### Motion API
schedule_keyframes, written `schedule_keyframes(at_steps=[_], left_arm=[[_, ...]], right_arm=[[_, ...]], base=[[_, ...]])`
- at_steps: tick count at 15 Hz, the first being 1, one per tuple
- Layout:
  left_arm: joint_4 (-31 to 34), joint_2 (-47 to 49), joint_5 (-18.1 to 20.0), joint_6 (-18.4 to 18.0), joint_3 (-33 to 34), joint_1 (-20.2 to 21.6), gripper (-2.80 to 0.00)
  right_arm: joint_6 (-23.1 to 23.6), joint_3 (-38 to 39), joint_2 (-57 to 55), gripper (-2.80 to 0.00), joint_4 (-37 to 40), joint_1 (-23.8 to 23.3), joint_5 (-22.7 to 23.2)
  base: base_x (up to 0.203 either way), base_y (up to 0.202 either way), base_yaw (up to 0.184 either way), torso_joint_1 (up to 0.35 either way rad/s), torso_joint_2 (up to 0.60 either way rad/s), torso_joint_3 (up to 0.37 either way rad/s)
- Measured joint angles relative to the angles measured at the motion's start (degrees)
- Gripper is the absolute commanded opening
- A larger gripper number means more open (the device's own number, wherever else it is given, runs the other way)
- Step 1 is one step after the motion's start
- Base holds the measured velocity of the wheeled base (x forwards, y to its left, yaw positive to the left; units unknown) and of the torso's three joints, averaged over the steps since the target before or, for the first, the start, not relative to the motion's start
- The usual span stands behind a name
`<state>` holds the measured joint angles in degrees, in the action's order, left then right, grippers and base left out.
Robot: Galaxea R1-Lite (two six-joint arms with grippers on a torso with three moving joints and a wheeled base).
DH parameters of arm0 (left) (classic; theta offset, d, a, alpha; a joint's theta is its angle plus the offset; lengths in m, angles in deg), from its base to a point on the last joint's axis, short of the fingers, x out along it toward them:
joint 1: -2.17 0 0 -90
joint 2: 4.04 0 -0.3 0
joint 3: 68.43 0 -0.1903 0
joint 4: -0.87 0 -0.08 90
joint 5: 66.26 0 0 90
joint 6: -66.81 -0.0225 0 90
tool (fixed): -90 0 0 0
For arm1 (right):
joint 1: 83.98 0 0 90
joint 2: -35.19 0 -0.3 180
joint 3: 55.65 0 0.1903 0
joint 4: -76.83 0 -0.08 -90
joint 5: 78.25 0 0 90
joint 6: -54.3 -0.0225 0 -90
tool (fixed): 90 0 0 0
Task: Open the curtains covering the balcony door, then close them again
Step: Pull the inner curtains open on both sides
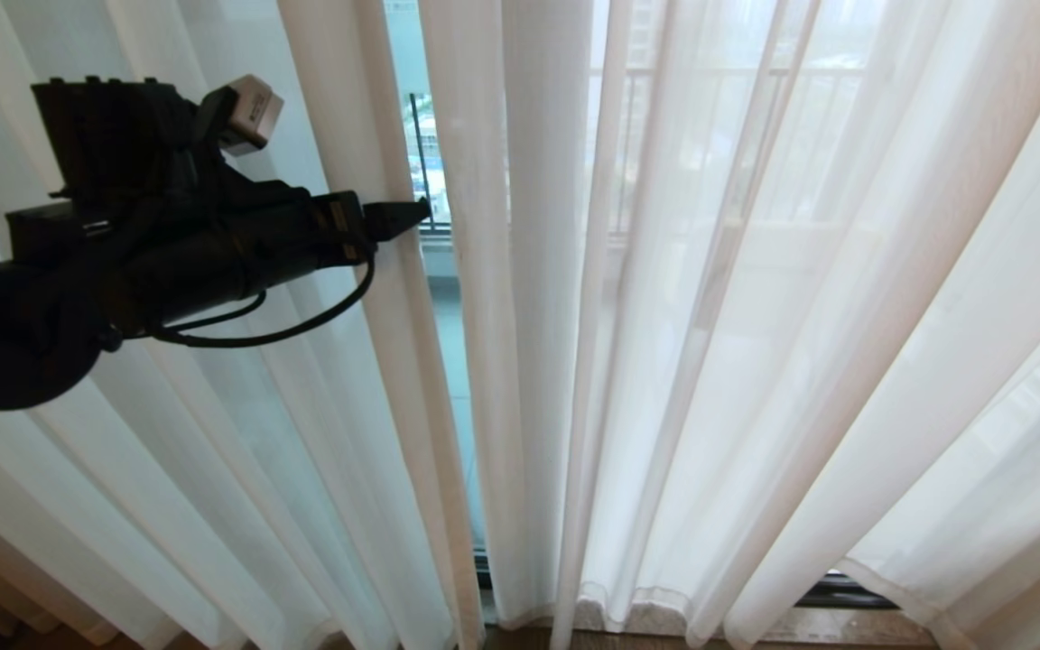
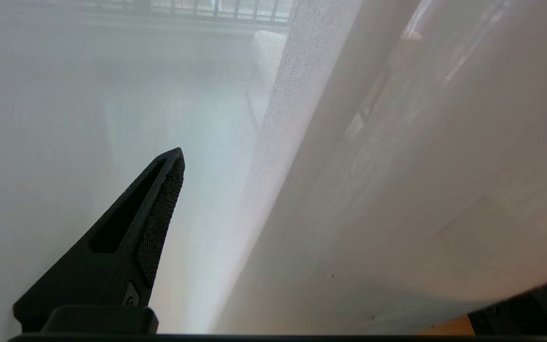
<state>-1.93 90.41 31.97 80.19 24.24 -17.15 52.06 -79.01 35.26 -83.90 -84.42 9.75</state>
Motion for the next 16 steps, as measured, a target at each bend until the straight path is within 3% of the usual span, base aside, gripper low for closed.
schedule_keyframes(at_steps=[4, 13, 14, 16], left_arm=[[-7.16, 1.85, -0.07, 0.22, -0.31, -1.22, 0.00], [-9.35, 3.51, 0.01, 0.29, 0.45, -2.65, 0.00], [-10.56, 3.63, 0.09, 0.23, 0.85, -2.65, -2.80], [-12.04, 3.96, 0.15, 0.22, 1.49, -2.67, -2.80]], right_arm=[[-0.05, 0.00, 0.00, -2.80, 0.00, 0.00, 0.00], [-0.06, 0.00, 0.00, -2.80, 0.02, 0.00, 0.00], [-0.05, 0.00, 0.00, -2.80, 0.00, 0.00, 0.00], [-0.05, 0.00, 0.00, -2.80, 0.02, 0.00, -0.01]], base=[[0.000, 0.000, 0.000, 0.000, 0.00, 0.000], [0.000, 0.000, 0.000, 0.000, 0.00, 0.000], [0.000, 0.000, 0.000, 0.000, 0.00, 0.000], [0.000, 0.000, 0.000, 0.000, 0.00, 0.000]])
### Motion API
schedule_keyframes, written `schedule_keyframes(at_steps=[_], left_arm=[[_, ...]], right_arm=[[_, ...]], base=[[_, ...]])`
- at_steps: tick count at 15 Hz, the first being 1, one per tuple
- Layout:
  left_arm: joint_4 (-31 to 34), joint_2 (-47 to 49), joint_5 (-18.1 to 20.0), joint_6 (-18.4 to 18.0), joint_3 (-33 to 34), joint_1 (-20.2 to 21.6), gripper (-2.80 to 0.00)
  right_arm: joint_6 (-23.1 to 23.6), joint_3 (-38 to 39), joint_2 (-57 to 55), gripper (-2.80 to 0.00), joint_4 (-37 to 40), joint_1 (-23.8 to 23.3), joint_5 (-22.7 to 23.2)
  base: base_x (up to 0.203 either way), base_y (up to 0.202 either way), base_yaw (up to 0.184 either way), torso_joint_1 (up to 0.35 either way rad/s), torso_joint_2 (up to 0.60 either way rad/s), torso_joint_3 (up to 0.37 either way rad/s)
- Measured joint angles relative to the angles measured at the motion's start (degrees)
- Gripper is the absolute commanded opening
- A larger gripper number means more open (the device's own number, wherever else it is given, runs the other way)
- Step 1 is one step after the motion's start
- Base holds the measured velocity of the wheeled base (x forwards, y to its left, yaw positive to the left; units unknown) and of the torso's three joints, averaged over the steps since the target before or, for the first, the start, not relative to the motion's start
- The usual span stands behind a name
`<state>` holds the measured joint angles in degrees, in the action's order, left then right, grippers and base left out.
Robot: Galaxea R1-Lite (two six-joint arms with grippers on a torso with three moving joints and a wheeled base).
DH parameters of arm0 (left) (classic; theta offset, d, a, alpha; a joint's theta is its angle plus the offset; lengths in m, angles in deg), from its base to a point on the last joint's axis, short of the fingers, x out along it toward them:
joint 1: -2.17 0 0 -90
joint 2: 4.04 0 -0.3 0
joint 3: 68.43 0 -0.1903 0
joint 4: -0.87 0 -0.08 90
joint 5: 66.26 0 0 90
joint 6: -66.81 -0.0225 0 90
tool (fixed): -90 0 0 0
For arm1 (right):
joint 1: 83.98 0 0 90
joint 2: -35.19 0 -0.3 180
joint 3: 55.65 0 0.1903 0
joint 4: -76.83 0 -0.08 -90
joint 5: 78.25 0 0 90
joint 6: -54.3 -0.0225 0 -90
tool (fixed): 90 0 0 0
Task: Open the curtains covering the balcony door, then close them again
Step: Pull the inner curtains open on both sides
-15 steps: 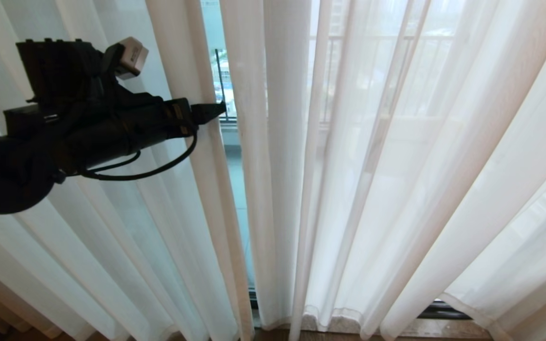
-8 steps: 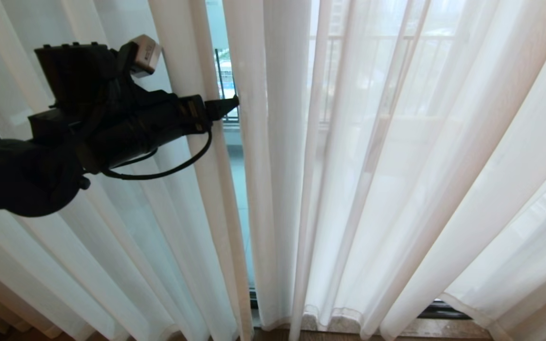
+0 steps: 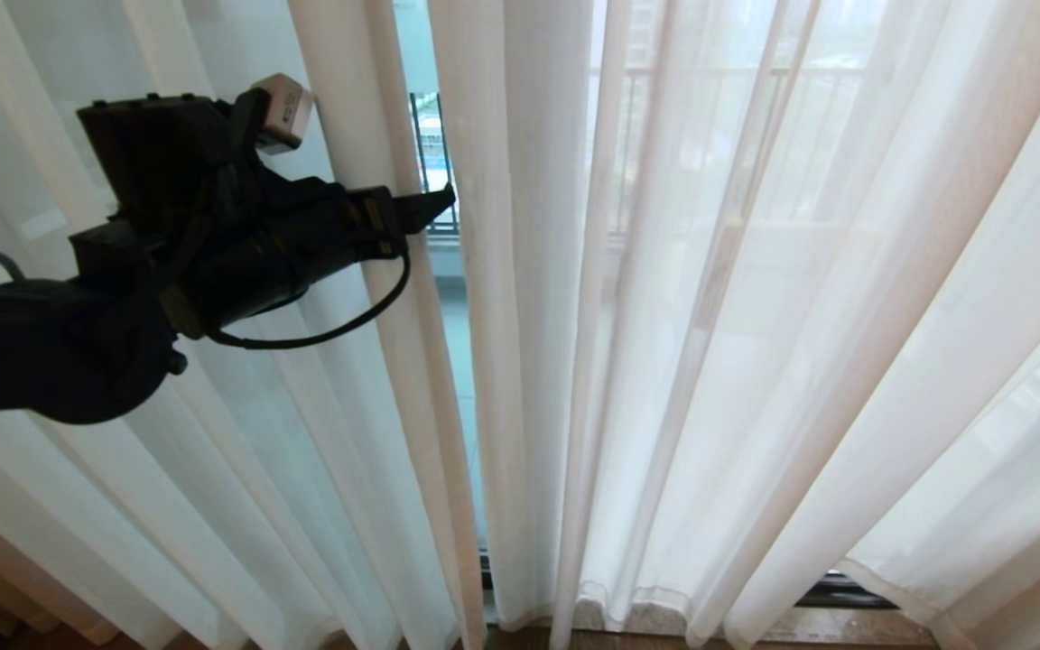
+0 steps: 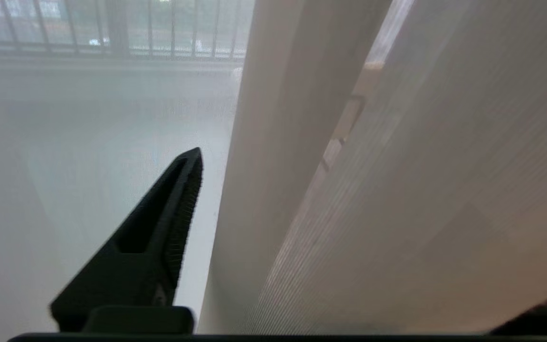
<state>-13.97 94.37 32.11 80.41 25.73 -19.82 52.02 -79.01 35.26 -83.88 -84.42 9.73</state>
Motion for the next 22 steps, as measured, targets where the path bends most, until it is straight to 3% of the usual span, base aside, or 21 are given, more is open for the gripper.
schedule_keyframes(at_steps=[9, 22], left_arm=[[-0.27, 0.85, -0.43, 0.00, 0.22, -0.05, -2.80], [-2.12, -0.96, -8.02, -1.35, 1.28, -0.30, -2.80]], right_arm=[[0.02, 0.00, 0.00, -2.80, 0.00, 0.00, 0.00], [0.02, 0.00, 0.00, -2.80, 0.00, 0.00, 0.00]], base=[[0.000, 0.000, 0.000, 0.000, 0.00, 0.000], [0.000, 0.000, 0.000, 0.000, 0.00, 0.000]])
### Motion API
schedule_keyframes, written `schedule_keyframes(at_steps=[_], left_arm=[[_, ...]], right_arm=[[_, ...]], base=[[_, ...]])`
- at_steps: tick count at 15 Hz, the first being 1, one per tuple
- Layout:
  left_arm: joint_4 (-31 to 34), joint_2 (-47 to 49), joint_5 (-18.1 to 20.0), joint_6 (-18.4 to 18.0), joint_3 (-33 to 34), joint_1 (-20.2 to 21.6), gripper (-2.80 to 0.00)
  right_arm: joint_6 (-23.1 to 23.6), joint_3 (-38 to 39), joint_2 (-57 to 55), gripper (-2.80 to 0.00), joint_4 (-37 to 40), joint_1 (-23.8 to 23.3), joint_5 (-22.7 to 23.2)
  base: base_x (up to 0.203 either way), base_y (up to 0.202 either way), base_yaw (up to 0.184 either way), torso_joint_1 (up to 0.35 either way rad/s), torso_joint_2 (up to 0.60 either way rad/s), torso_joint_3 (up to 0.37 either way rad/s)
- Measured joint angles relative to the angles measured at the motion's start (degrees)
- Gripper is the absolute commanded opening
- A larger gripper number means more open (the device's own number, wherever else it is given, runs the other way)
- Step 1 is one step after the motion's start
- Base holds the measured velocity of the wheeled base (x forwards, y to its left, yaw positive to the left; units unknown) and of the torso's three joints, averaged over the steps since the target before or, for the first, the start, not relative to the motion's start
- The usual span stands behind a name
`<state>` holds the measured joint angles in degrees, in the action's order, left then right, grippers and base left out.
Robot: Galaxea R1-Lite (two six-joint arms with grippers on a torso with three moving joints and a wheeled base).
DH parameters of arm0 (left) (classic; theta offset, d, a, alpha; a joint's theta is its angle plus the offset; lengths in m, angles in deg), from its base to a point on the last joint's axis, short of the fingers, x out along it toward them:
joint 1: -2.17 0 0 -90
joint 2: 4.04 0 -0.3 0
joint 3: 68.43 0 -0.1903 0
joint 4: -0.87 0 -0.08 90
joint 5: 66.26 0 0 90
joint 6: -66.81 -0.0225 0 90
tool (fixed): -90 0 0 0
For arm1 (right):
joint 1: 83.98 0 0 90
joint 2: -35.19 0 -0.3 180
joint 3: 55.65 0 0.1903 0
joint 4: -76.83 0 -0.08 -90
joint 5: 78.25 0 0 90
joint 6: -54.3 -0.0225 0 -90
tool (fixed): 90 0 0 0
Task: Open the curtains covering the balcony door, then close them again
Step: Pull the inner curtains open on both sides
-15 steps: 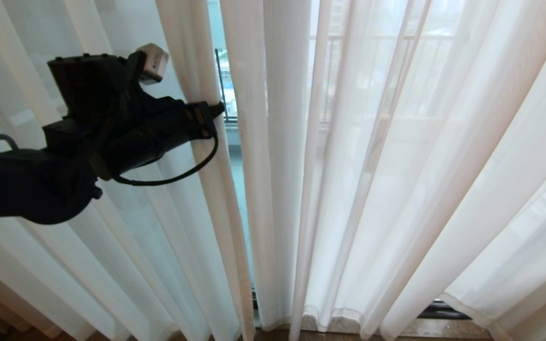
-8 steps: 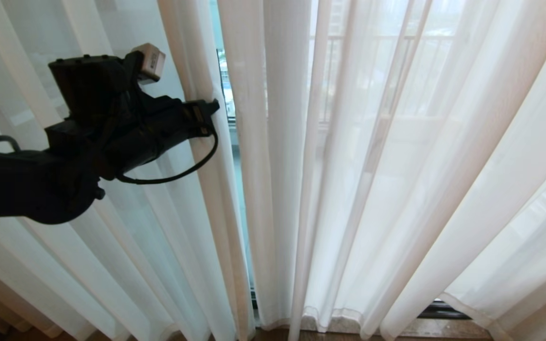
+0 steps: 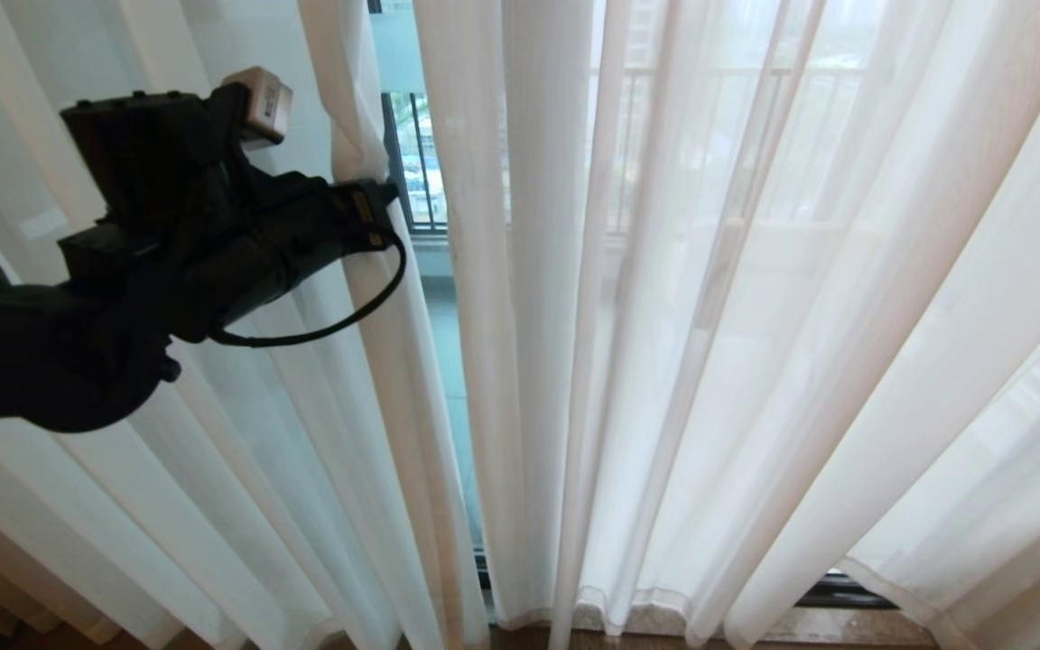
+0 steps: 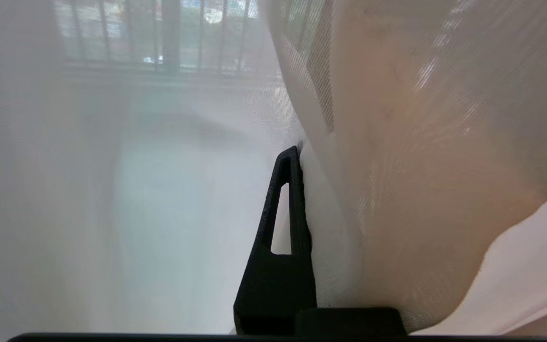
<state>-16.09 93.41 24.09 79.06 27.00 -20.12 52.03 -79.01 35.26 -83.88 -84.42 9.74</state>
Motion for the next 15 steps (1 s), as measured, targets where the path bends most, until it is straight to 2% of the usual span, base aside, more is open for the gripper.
schedule_keyframes(at_steps=[3, 7, 15], left_arm=[[-1.35, -1.37, -0.82, -1.18, 2.83, -0.29, -2.80], [-7.43, -2.76, -1.12, -1.32, 7.15, -0.08, -2.80], [-7.50, -3.62, -3.43, -2.48, 9.01, 0.44, -2.80]], right_arm=[[0.00, 0.00, 0.00, -2.80, 0.00, 0.00, 0.01], [0.00, 0.00, 0.00, -2.80, -0.01, 0.00, 0.01], [-0.02, 0.00, 0.00, -2.80, -0.01, 0.00, 0.00]], base=[[0.000, 0.000, 0.000, 0.000, 0.00, 0.000], [0.000, 0.000, 0.000, 0.000, 0.00, 0.000], [0.000, 0.000, 0.000, 0.000, 0.00, 0.000]])
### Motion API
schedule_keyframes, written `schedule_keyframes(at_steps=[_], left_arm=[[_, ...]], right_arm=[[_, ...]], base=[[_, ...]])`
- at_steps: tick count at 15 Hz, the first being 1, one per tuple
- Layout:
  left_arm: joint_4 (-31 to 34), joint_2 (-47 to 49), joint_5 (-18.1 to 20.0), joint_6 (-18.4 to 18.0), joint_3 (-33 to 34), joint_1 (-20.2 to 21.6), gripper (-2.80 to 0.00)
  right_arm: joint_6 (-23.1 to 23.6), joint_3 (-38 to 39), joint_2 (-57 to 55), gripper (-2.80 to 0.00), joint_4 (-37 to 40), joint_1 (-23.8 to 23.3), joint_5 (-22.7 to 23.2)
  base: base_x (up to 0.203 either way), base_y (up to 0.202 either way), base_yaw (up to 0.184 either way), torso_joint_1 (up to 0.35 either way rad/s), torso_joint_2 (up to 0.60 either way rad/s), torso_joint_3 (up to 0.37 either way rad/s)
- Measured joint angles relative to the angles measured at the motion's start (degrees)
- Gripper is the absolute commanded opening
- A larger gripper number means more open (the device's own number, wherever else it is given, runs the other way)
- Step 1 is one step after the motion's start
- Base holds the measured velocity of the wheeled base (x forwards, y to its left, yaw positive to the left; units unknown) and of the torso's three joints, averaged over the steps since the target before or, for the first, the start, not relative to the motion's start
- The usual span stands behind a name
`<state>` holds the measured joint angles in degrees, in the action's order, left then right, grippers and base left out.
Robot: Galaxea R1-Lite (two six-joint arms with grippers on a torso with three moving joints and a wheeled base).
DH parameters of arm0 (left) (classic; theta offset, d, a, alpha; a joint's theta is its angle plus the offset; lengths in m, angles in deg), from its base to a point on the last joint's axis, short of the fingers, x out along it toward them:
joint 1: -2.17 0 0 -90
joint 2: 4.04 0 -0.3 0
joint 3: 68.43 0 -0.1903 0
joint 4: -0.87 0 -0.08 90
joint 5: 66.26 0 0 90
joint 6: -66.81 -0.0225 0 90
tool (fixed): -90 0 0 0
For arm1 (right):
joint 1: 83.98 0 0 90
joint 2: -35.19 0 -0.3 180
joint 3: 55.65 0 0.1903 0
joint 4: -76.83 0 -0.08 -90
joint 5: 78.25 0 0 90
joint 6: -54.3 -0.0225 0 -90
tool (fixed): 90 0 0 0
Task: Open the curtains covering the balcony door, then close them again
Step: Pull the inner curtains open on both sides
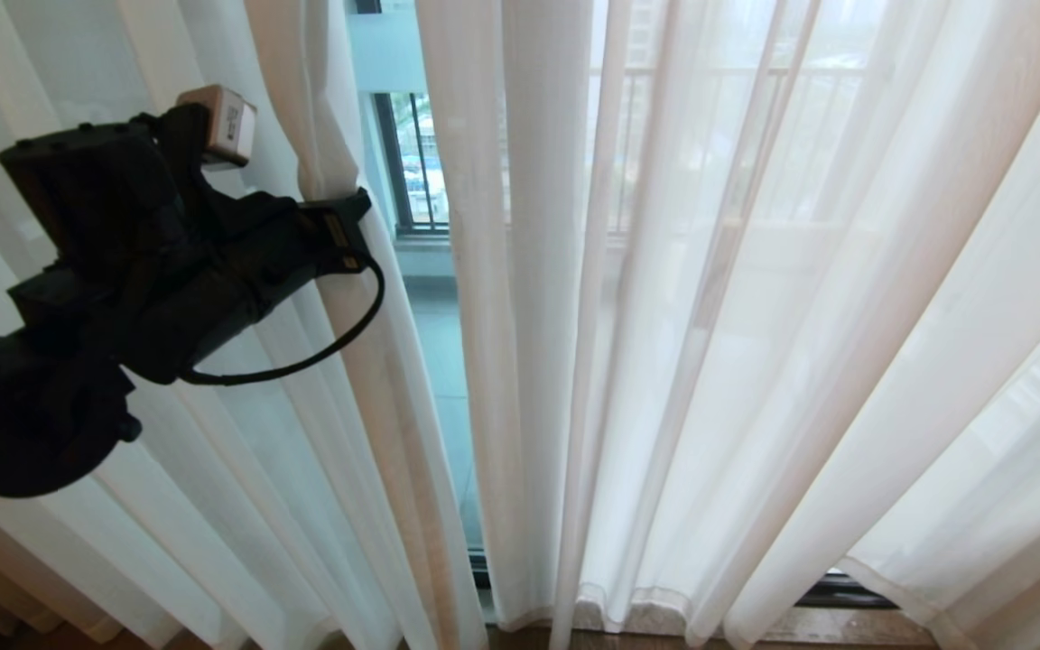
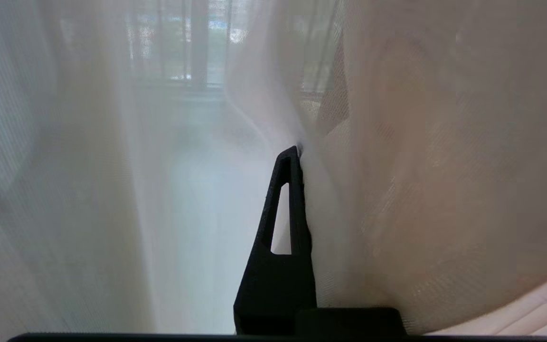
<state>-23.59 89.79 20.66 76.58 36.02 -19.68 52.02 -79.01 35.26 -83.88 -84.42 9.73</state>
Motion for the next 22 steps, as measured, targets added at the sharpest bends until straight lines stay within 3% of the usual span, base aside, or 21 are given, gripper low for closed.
schedule_keyframes(at_steps=[4, 13, 22], left_arm=[[-0.18, 0.02, -0.73, -0.07, 0.29, 0.27, -2.80], [-0.20, -0.12, -0.69, -3.85, -2.61, 1.98, -2.80], [-0.18, -0.80, -0.69, -4.02, -1.48, 3.09, -2.80]], right_arm=[[0.00, 0.00, 0.00, -2.80, 0.01, 0.00, 0.00], [0.02, 0.00, 0.00, -2.80, -0.02, 0.00, 0.04], [0.00, 0.00, 0.00, -2.80, 0.01, 0.00, 0.01]], base=[[0.000, 0.000, 0.000, 0.000, 0.00, 0.000], [0.000, 0.000, 0.000, 0.000, 0.00, 0.000], [0.000, 0.000, 0.000, 0.000, 0.00, 0.000]])
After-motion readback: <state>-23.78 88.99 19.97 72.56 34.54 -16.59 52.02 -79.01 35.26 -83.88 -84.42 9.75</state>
